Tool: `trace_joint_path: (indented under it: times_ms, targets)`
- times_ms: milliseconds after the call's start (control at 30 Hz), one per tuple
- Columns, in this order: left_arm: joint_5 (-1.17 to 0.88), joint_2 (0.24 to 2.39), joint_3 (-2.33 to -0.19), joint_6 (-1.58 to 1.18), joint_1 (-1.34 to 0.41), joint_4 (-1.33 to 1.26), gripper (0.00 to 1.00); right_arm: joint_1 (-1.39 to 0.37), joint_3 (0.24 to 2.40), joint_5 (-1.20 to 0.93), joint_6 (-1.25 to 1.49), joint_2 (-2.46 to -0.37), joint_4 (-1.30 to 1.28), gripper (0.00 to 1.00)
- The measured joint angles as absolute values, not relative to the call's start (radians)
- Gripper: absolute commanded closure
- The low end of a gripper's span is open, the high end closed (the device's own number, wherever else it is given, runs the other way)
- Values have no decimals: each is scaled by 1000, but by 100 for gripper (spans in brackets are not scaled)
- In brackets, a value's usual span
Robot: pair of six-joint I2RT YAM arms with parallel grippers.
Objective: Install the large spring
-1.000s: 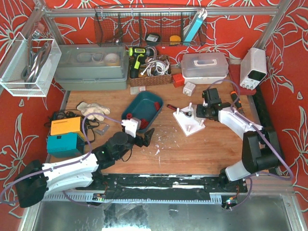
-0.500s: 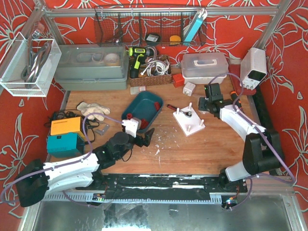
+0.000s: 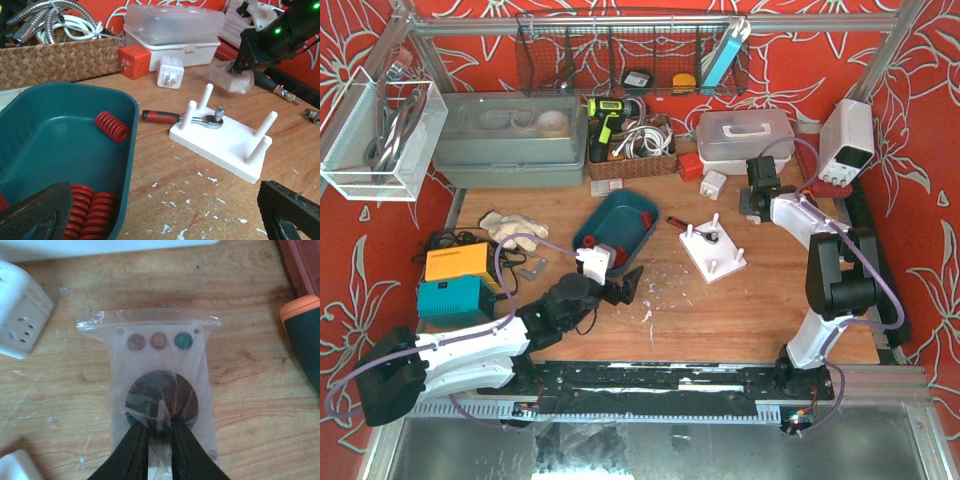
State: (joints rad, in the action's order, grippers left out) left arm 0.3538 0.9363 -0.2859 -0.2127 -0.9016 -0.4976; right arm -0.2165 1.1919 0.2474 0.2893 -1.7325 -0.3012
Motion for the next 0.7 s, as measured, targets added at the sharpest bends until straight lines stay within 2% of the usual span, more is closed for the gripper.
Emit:
trace_joint_path:
  times_ms: [167,300,500,700]
  targets:
    - [327,963,-286,-212,-902,-525,0,-194,1214,247,276,-1779,-315,63]
    - [305,976,-286,-212,-902,-535,0,-191,1217,244,274,-1772,-321,55]
    - [274,976,-286,-206,-902,-549,0,-193,1217,168,275,-1683,-374,52]
    - [266,973,-286,-205,-902,-556,0,-262,1190,35,241,-1530,-389,57]
